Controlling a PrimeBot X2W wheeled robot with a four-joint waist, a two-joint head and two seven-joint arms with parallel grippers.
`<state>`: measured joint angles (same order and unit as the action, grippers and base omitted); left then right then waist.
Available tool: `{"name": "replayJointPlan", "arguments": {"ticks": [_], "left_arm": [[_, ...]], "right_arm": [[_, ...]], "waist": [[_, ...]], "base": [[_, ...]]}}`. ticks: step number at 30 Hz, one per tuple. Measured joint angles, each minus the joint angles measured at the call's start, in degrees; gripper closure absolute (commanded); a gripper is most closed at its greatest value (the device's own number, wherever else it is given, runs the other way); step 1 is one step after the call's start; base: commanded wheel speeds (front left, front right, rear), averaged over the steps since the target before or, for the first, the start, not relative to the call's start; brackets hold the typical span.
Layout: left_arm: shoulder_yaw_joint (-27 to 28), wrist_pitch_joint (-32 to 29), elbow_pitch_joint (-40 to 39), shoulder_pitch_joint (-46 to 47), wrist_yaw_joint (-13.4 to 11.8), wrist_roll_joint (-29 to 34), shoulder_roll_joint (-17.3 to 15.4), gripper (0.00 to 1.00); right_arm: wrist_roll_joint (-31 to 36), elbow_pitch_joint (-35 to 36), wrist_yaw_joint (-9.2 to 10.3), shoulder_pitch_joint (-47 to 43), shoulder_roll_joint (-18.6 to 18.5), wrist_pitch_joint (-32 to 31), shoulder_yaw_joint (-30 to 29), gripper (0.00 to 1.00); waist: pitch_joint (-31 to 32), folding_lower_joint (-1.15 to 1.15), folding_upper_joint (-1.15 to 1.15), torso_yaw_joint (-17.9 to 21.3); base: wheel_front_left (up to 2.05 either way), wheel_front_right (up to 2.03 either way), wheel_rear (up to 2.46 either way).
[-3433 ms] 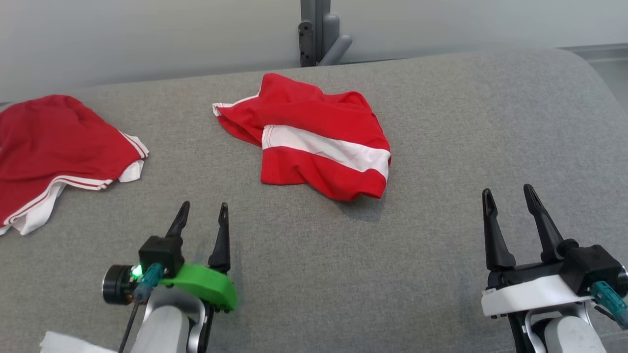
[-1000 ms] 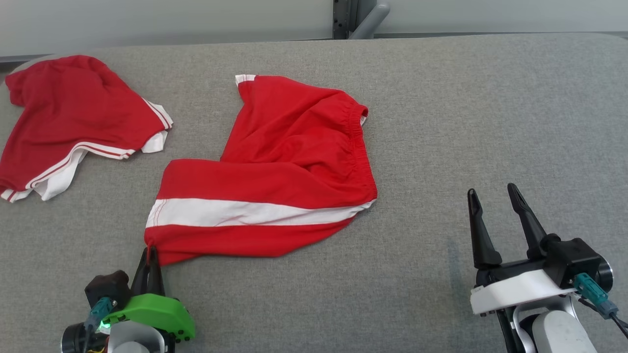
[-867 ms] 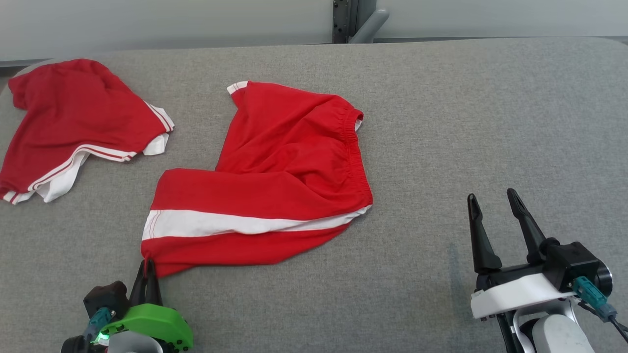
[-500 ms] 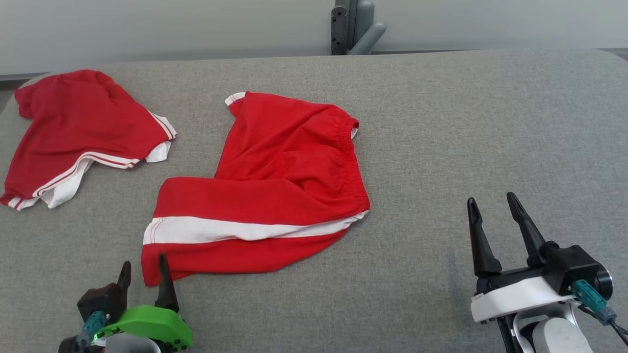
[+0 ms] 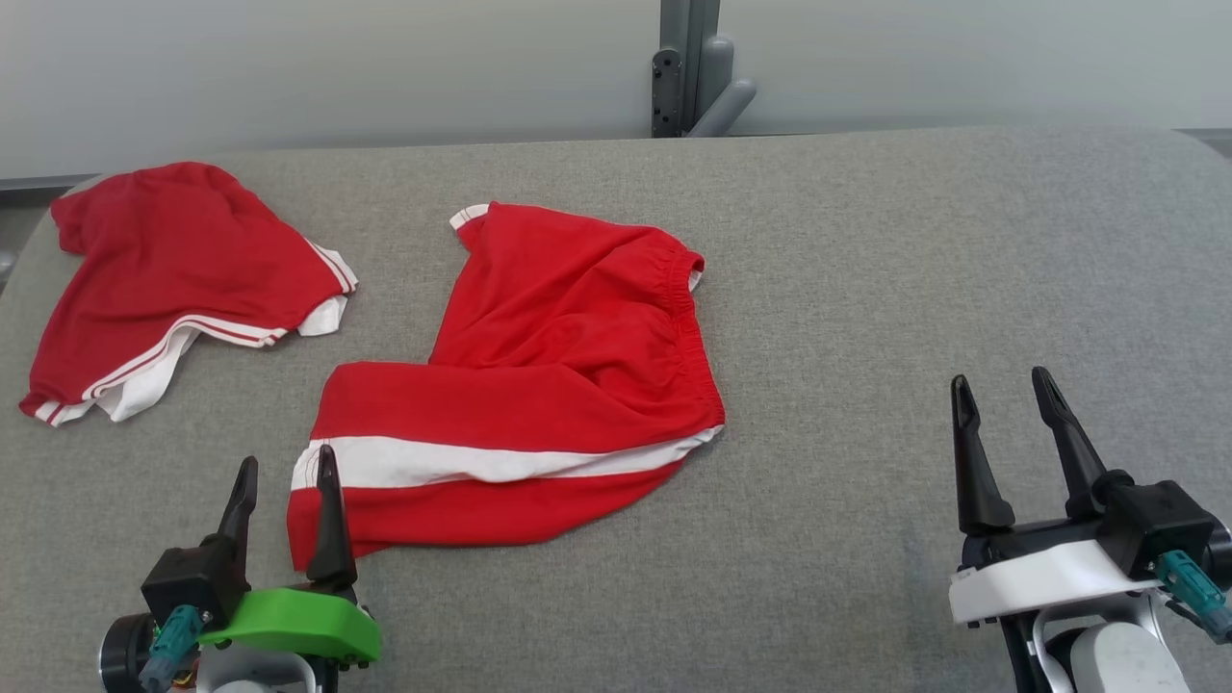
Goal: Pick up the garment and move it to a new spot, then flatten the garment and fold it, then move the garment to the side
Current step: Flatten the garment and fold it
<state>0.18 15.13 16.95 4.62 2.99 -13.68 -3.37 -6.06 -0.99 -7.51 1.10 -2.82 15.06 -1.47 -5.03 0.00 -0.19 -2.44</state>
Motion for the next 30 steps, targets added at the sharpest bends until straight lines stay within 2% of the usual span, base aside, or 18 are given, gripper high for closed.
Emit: {"name": "replayJointPlan", "arguments": {"ticks": [22, 27, 30], "left_arm": [[0.14, 0.00, 0.36, -1.98, 0.12, 1.57, 0.43, 0.00], [-0.51, 0.00, 3.81, -1.57, 0.16, 2.36, 0.32, 0.00], [-0.80, -3.02, 7.08, 1.01, 0.90, 2.20, -0.90, 0.00]], "right_arm": [[-1.13, -1.18, 0.00, -3.39, 0.01, 0.00, 2.59, 0.00], [-1.34, -1.34, 0.00, -3.39, 0.01, 0.00, 2.75, 0.00], [-1.33, -1.34, 0.00, -3.37, 0.01, 0.00, 3.02, 0.00]], "waist": [[4.85, 0.00, 0.00, 1.64], [4.69, 0.00, 0.00, 1.38], [4.24, 0.00, 0.00, 1.17]], "base": [[0.00, 0.00, 0.00], [0.00, 0.00, 0.00], [0.00, 0.00, 0.00]]}}
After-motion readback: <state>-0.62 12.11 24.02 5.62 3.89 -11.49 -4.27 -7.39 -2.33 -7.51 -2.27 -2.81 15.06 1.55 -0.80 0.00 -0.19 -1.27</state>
